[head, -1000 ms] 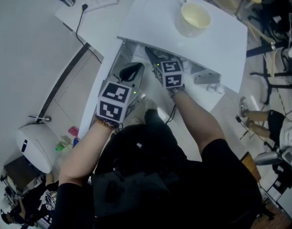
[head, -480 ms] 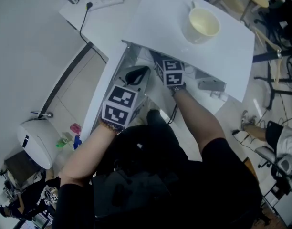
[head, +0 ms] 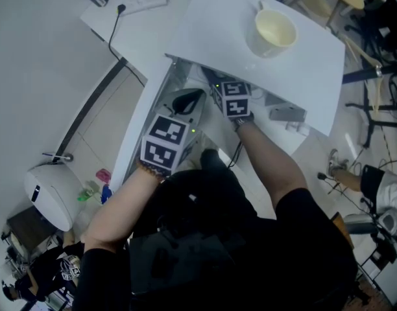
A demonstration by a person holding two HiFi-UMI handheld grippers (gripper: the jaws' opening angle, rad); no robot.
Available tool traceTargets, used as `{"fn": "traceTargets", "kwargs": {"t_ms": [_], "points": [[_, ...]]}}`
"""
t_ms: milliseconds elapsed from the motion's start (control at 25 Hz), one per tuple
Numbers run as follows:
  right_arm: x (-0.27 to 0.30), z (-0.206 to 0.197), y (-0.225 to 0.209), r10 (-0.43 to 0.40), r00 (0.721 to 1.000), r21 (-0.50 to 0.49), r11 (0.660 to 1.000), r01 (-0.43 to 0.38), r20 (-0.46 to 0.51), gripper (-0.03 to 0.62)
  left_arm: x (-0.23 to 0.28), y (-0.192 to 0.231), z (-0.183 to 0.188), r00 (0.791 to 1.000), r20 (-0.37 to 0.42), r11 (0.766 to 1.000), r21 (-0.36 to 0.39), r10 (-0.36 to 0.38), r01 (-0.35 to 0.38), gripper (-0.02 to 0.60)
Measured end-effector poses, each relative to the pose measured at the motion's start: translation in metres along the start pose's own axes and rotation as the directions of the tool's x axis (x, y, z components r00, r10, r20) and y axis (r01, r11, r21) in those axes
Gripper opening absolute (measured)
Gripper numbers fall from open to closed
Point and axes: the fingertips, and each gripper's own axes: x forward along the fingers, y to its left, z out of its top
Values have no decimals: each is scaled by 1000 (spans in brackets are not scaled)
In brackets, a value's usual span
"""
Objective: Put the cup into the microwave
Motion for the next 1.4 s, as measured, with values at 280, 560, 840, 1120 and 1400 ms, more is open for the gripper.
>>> {"fn": "traceTargets", "kwargs": {"t_ms": [280,560,840,1120,1400], "points": [[-18,-4,3,-18,1000,19,1000,18,-3,403,-8,-8,0,1000,13,1000,17,-12,12,0],[-44,-9,7,-49,999,28,998,49,-4,403,-22,-23,1,999,35,998,43,-40,39,0],[-70,-8,11,-83,996,33,996,83,19,403,-38,-36,3,996,60,996,72,-63,59,0],[-102,-11,24,-110,994,30,994,109,28,402,-59,-48,0,992,89,992,95,-86,78,0],[-144,-12,37,-145,988,26,989,144,44,399,-82,-66,2,983,134,987,118,-125,110,0]]}}
